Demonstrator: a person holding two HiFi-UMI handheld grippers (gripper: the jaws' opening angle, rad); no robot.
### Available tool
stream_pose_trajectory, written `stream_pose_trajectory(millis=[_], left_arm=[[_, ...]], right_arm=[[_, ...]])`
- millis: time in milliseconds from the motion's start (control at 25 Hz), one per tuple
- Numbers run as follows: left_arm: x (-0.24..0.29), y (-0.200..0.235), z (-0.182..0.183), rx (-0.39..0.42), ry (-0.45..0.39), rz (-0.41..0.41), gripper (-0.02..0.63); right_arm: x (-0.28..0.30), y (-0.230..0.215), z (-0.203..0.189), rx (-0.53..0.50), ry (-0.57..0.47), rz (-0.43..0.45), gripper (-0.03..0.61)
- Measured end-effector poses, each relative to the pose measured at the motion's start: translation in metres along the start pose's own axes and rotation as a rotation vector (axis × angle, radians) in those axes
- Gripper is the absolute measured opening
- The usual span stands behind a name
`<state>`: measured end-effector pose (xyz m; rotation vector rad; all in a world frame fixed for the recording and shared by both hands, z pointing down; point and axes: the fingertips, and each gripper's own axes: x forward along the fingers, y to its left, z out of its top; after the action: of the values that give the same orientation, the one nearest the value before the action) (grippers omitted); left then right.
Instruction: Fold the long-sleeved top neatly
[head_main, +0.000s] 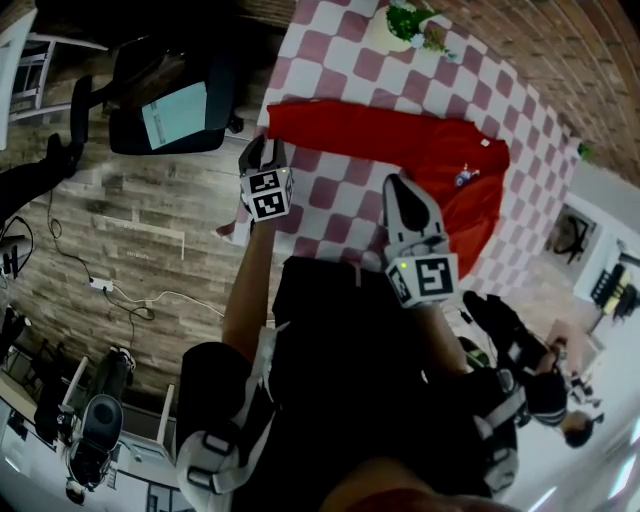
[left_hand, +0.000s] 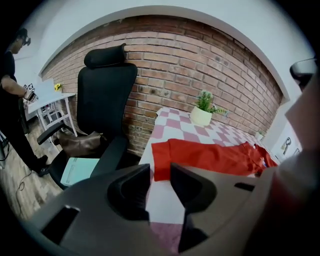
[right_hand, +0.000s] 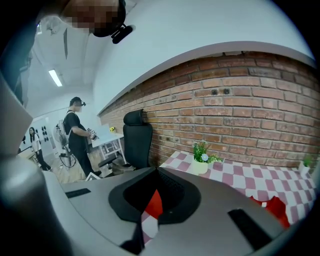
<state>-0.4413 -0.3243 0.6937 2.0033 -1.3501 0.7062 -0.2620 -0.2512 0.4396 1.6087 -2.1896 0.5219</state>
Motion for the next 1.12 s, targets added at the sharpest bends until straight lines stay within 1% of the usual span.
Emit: stream_pose_trajectory(millis=[160, 360, 480, 640, 800, 920, 1120], left_arm=[[0.009, 0.004, -0.015, 0.001, 0.049, 0.009, 0.116], [0.017, 0.001, -0.026, 0.006, 0.076, -0.016, 0.115], [0.019, 0.002, -0.032, 0.016, 0.091, -0.010, 0.109], [0.019, 0.005, -0.030, 0.043, 0.086, 0.014, 0.071], [0.018, 0.008, -0.029, 0.049, 0.087, 0.022, 0.032], [0.018, 0.008, -0.031, 0.041, 0.084, 0.025, 0.025], [0.015, 0.004, -0.026, 0.019, 0.055, 0.020, 0.020]], right_arm=[[0.002, -0.005, -0.003, -0.019, 0.001, -0.008, 0.008], [0.002, -0.008, -0.004, -0.006, -0.005, -0.025, 0.008], [-0.002, -0.010, -0.005, -0.002, -0.012, -0.035, 0.008], [-0.008, -0.015, -0.010, 0.008, -0.005, -0.049, 0.008], [-0.012, -0.019, -0.012, 0.007, -0.005, -0.060, 0.008], [-0.015, -0.022, -0.015, 0.010, -0.009, -0.066, 0.008], [-0.024, -0.031, -0.017, 0.018, -0.020, -0.086, 0.008]])
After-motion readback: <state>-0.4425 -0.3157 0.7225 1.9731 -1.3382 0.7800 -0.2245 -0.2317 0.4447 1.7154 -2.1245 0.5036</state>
